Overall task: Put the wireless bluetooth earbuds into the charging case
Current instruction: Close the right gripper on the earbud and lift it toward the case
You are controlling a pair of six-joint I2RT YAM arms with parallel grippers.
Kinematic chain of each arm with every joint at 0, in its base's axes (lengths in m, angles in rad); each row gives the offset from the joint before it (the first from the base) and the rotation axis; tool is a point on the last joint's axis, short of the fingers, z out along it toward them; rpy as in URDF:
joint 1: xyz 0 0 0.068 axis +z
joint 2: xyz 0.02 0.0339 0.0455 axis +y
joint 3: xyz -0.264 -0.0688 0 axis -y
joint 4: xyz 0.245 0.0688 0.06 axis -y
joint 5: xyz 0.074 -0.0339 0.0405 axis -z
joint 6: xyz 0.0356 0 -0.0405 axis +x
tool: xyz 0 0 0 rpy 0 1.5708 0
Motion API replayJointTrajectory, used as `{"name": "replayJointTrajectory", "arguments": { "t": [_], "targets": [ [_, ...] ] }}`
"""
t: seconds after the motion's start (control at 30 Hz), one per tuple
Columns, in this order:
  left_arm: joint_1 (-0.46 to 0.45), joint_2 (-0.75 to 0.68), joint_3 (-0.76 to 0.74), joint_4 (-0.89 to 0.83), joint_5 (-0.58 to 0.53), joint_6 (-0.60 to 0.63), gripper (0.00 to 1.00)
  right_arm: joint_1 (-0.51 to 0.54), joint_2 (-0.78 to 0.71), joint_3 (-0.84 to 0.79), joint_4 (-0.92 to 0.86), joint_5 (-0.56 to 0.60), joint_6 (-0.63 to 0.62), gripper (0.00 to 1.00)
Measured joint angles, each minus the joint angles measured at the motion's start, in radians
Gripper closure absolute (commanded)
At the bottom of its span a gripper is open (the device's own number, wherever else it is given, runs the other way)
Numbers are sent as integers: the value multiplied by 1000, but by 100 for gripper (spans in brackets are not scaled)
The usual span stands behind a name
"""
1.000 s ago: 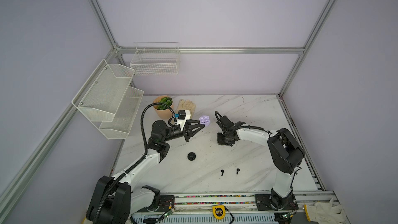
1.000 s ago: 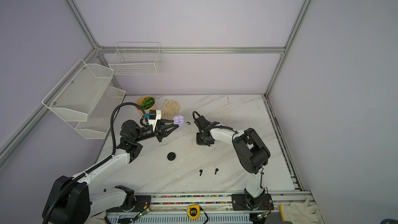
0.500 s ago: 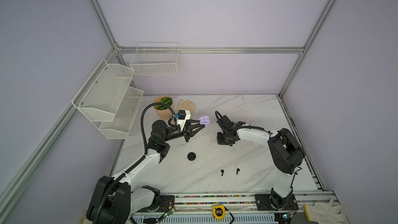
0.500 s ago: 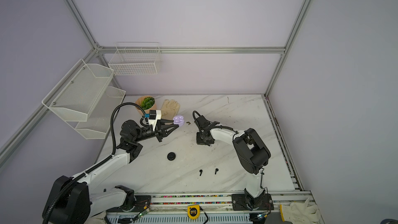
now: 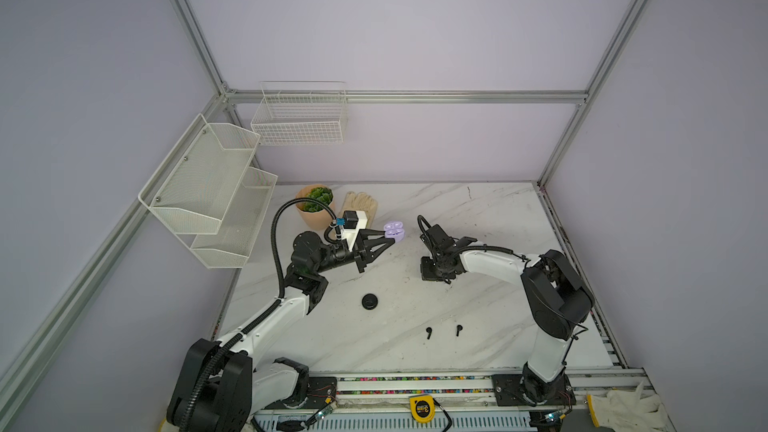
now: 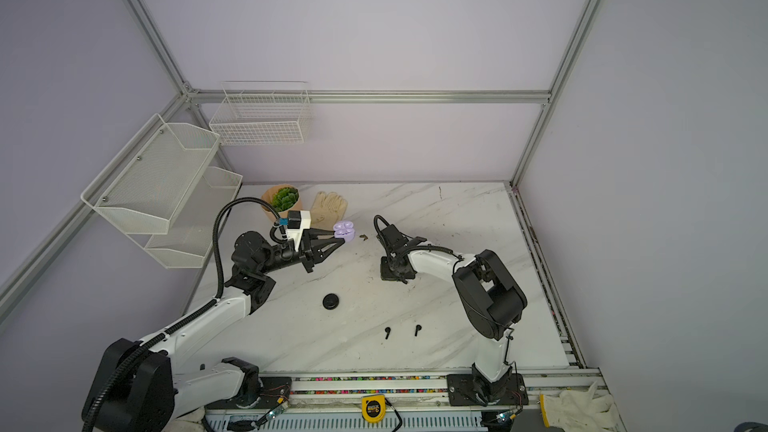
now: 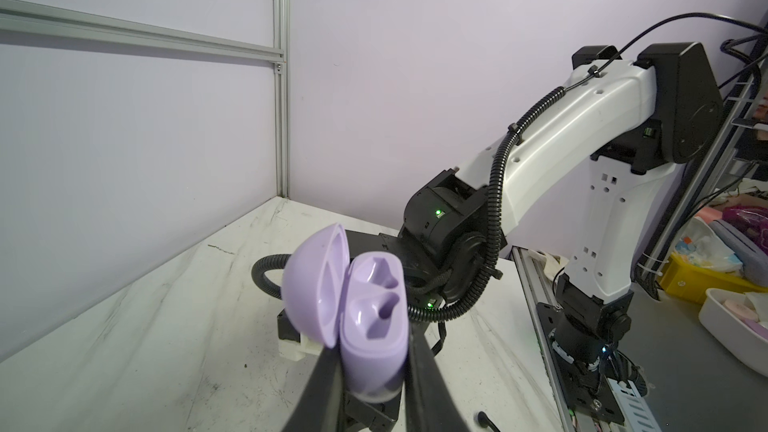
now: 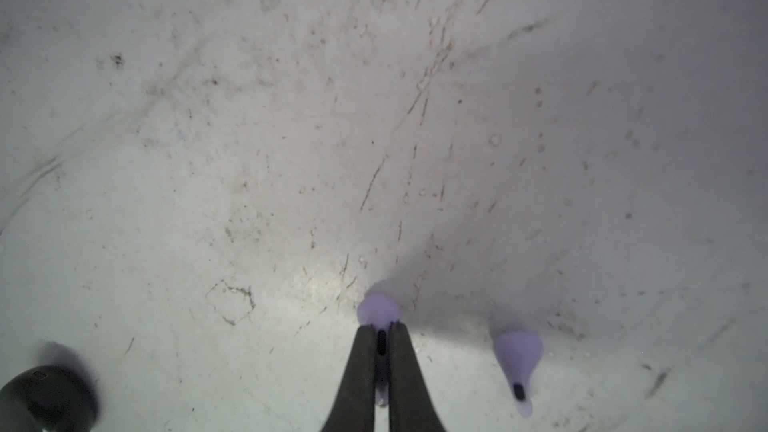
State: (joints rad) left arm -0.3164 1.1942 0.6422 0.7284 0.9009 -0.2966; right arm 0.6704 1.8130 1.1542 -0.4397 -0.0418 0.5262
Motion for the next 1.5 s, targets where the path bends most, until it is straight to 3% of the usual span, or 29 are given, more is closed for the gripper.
{"name": "replayJointTrajectory", "arguments": {
  "t": [0.57, 0.9, 1.3, 1.5],
  "targets": [
    [-1, 63, -6, 176, -87, -150, 100, -28, -395, -74, 227, 97, -92, 93],
    [-2, 106, -5, 276, -96, -209, 100, -31, -614, -78, 344, 92, -160, 91],
    [-49, 258, -2, 439, -104, -254, 100, -21, -643, -130, 659, -35, -159, 94],
    [-62, 298, -2, 470, -106, -258, 100, 35, -614, -151, 801, -58, -183, 95]
  ]
}}
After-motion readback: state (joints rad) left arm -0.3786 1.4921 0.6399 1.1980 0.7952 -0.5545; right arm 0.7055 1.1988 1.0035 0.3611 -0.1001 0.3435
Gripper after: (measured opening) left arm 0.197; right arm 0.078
